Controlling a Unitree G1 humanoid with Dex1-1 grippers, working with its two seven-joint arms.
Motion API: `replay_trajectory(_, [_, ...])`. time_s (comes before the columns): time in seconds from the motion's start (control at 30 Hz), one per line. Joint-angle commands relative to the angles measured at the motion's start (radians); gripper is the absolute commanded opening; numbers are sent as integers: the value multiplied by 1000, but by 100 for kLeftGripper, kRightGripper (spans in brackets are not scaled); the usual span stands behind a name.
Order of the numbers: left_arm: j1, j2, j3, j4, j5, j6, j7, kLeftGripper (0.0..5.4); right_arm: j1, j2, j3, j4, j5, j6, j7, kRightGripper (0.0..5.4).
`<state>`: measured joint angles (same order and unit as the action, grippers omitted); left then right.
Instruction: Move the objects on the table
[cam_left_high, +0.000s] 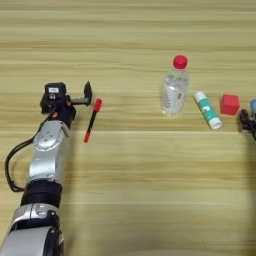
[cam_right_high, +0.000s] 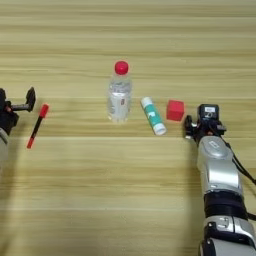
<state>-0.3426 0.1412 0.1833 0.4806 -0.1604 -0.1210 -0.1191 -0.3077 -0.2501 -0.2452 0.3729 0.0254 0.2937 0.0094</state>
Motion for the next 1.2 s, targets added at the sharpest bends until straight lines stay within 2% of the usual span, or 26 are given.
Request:
replay_trajectory(0.03, [-3, 4, -3, -11, 8, 3, 3, 540, -15, -8, -1, 5, 10, -5, 0, 394])
replay_trajectory(0.47, [-3, 4, -3, -13, 9, 3, 3, 540, -12, -7, -2, 2, 9, -20, -7, 536])
replay_trajectory(0.8, [-4, 4, -4, -10, 10, 1, 4, 540, -2, 0, -2, -27, 11, -47, -20, 538])
replay_trajectory(1.2, [-4, 3, -4, -8, 10, 0, 5, 540, 52, 21, 29, -233, 8, -15, -20, 538])
